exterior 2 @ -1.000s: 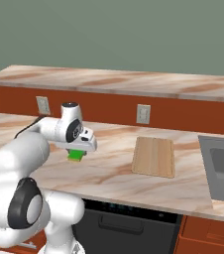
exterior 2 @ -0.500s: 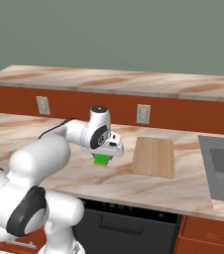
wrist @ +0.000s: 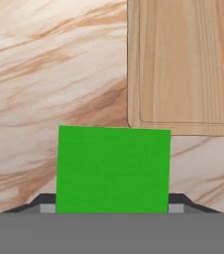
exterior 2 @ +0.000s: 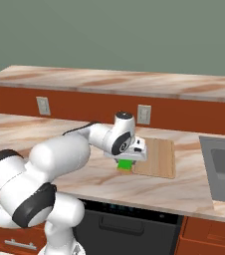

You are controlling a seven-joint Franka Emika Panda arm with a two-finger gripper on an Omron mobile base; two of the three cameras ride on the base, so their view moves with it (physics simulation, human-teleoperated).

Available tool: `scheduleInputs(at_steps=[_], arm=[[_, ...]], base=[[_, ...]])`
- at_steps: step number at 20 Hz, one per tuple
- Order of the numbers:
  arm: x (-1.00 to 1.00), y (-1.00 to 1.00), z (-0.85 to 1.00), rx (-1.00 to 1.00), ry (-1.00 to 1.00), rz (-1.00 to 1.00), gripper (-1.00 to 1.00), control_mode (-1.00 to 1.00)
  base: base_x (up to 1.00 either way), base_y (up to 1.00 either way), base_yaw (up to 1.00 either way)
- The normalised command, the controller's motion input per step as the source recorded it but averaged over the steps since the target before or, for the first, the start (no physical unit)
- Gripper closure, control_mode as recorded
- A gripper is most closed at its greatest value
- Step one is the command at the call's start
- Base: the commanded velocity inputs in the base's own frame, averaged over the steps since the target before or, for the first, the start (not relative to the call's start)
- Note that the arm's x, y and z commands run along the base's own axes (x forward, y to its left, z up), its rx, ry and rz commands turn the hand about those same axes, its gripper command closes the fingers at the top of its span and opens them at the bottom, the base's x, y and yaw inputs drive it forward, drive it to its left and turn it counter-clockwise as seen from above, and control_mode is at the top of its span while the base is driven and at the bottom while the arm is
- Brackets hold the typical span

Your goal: Pick up the sponge from the counter and clean the cutting board by briefly scrubbing or pressing down on the cutting board. Once finished, release the sponge.

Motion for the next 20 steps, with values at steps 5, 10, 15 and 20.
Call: scheduleInputs(at_steps=[5,10,15,20], arm=[[0.44,-0.34,0.0,0.0,0.0,0.0,1.0,-1.0],[0.55,-0.13,0.01,0.0,0.08,0.0,1.0,-1.0],[0.54,-0.26,-0.01,0.0,0.04,0.0,1.0,-1.0],[0.09,-0.35,-0.14,0.0,0.01,0.01,1.0,-1.0]], base=[[0.0,0.0,0.0],[0.0,0.0,0.0],[0.0,0.0,0.0],[0.0,0.0,0.0]])
